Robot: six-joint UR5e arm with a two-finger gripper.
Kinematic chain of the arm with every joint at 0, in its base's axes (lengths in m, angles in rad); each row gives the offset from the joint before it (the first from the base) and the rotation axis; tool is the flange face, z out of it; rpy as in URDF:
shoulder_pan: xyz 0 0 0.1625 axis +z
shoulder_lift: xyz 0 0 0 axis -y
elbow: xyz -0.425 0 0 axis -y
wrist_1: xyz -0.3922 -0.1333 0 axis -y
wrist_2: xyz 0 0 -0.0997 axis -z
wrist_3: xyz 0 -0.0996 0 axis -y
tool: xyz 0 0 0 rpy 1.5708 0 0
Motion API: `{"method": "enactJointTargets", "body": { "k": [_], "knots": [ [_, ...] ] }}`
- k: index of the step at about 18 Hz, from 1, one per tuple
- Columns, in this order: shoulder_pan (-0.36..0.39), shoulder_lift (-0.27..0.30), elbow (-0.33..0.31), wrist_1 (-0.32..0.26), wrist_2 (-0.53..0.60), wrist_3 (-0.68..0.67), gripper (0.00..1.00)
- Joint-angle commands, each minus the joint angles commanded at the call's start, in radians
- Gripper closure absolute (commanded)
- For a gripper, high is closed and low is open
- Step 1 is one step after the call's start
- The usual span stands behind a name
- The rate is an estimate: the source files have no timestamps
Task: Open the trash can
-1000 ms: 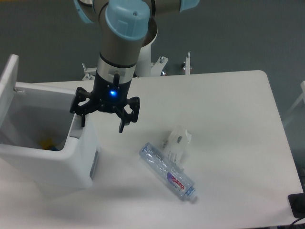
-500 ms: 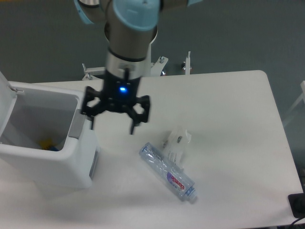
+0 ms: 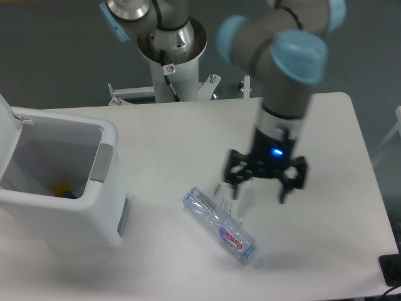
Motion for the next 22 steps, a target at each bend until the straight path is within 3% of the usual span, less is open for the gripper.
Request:
{"method": "enactJointTargets", "body": {
  "k": [4,8,14,17,22],
  "knots": [
    [0.062,-0.077,0.047,-0.002,0.026,0.166,0.00],
    [0.063,-0.130,0.106,-0.002,0.082,0.230,0.00],
    [0.048,-0.192,0.144,0.000,0.202,0.520,0.00],
    [0.028,-0.229,0.181,0.002,0.253,0.544,0.00],
    [0.017,-0.235,0.186,0.009,0.279,0.544,0.00]
  ]
}}
